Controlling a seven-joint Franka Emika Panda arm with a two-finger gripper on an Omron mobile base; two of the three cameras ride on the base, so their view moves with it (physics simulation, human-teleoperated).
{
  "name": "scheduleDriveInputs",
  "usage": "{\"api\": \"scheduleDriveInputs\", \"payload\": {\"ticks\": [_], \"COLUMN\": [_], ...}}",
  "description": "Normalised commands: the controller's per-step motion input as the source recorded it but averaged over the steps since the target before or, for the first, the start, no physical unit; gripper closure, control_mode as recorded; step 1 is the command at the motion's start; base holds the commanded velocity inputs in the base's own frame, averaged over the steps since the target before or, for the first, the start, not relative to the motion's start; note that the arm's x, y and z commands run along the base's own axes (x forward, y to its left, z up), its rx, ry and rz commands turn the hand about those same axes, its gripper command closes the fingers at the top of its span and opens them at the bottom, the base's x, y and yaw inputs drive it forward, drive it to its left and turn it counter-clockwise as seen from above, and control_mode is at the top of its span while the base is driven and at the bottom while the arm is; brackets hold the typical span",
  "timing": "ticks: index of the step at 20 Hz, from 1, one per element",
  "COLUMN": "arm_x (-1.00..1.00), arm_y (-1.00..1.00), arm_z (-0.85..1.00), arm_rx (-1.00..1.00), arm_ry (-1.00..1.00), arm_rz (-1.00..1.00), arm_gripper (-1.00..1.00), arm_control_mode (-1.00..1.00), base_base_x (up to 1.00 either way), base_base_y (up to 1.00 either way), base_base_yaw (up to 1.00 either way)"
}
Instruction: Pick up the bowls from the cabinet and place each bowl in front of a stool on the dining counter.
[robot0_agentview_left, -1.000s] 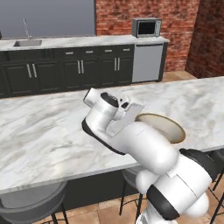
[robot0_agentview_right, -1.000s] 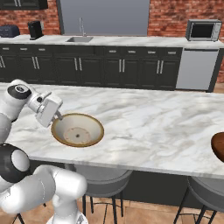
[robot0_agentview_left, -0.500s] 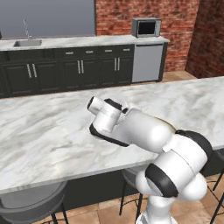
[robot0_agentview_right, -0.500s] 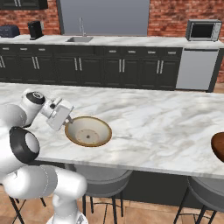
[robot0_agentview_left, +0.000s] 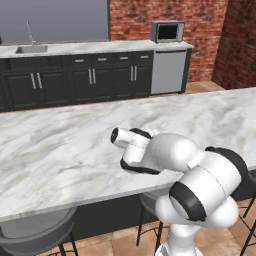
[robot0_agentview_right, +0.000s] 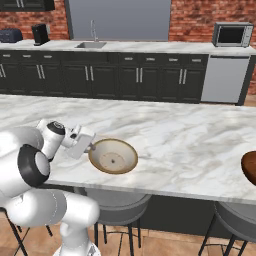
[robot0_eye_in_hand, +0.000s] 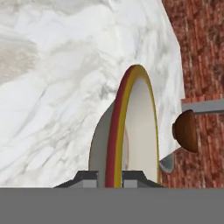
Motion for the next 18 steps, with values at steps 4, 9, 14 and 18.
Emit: {"api": "scheduleDriveInputs", "payload": {"ticks": [4,9,14,18], "arm_x": [0.25,0.14,0.25,0.19], "arm_y": [0.0,0.0,0.0,0.0], "arm_z": [-0.31,-0.18,-0.22,-0.24], "arm_rx": [0.03,0.02,0.0,0.0], "arm_ry": [-0.05,0.0,0.0,0.0], "arm_rz": [0.03,0.0,0.0,0.0], "arm_gripper": [1.0,1.0,1.0,1.0], "arm_control_mode": [-1.0,-1.0,-1.0,-1.0], "base_base_x": [0.0,0.0,0.0,0.0], "base_base_y": [0.0,0.0,0.0,0.0], "base_base_yaw": [0.0,0.0,0.0,0.0]}}
